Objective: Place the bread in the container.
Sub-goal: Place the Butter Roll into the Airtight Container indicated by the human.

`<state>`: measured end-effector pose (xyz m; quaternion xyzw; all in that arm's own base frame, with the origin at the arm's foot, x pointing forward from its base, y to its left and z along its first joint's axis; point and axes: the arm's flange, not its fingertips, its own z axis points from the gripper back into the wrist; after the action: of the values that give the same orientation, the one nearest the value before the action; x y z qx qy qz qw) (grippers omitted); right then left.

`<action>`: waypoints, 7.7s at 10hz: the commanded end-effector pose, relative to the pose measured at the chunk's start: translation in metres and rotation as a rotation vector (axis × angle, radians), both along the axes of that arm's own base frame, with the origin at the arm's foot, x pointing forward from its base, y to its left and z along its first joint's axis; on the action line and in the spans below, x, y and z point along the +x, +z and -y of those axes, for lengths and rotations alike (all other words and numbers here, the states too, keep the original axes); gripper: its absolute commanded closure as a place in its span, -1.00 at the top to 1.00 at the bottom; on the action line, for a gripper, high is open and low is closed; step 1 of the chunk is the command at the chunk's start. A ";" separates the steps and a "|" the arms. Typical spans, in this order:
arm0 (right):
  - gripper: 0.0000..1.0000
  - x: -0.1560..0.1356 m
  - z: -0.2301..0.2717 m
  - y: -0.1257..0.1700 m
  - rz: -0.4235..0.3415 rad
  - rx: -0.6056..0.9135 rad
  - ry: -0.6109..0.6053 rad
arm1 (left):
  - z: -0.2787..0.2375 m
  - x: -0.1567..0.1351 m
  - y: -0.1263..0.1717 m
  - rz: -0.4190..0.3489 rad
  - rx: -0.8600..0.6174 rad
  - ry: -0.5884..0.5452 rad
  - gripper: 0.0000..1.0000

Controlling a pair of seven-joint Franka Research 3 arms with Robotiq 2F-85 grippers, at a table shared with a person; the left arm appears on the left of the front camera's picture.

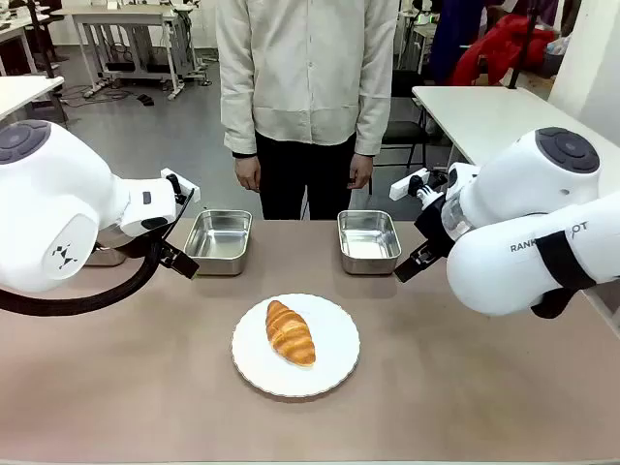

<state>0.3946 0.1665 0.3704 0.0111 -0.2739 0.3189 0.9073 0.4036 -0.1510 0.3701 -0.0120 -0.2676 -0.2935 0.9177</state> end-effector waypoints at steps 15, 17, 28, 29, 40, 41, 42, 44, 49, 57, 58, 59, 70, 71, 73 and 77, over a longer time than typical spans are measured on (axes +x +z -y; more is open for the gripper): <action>1.00 0.037 0.098 0.106 0.013 0.095 0.011 | -0.049 0.029 0.093 -0.130 -0.024 -0.193 1.00; 1.00 0.049 0.147 0.117 0.003 0.153 0.084 | -0.096 0.053 0.116 -0.216 -0.080 -0.423 1.00; 1.00 0.042 0.205 0.117 0.060 0.223 0.145 | -0.202 0.063 0.148 -0.122 -0.213 -0.542 1.00; 1.00 0.046 0.222 0.124 0.081 0.245 0.149 | -0.223 0.069 0.155 -0.091 -0.280 -0.532 1.00; 1.00 0.062 0.317 0.144 0.225 0.431 0.110 | -0.322 0.062 0.201 0.198 -0.440 -0.499 1.00; 1.00 0.062 0.319 0.143 0.223 0.431 0.107 | -0.323 0.062 0.201 0.204 -0.443 -0.489 1.00; 1.00 0.062 0.321 0.143 0.223 0.434 0.101 | -0.324 0.062 0.202 0.205 -0.440 -0.484 1.00; 1.00 0.063 0.323 0.143 0.226 0.440 0.093 | -0.326 0.064 0.202 0.213 -0.443 -0.471 1.00; 1.00 0.058 0.322 0.144 0.192 0.428 0.063 | -0.326 0.061 0.200 0.181 -0.437 -0.464 1.00; 1.00 0.058 0.322 0.144 0.192 0.428 0.063 | -0.326 0.061 0.200 0.181 -0.437 -0.464 1.00; 1.00 0.058 0.322 0.144 0.192 0.428 0.063 | -0.326 0.061 0.200 0.181 -0.437 -0.464 1.00; 1.00 0.058 0.322 0.144 0.192 0.428 0.063 | -0.326 0.061 0.200 0.181 -0.437 -0.464 1.00; 1.00 0.058 0.322 0.144 0.192 0.428 0.063 | -0.326 0.061 0.200 0.181 -0.437 -0.464 1.00; 1.00 0.058 0.322 0.144 0.192 0.428 0.063 | -0.326 0.061 0.200 0.181 -0.437 -0.464 1.00; 1.00 0.058 0.322 0.144 0.192 0.428 0.063 | -0.326 0.061 0.200 0.181 -0.437 -0.464 1.00; 1.00 0.058 0.322 0.144 0.192 0.428 0.063 | -0.326 0.061 0.200 0.181 -0.437 -0.464 1.00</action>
<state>0.4520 -0.1552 0.5140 0.1785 -0.4156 0.2815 0.8463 0.4657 0.1753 0.5684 -0.2410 -0.3941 -0.4264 0.7777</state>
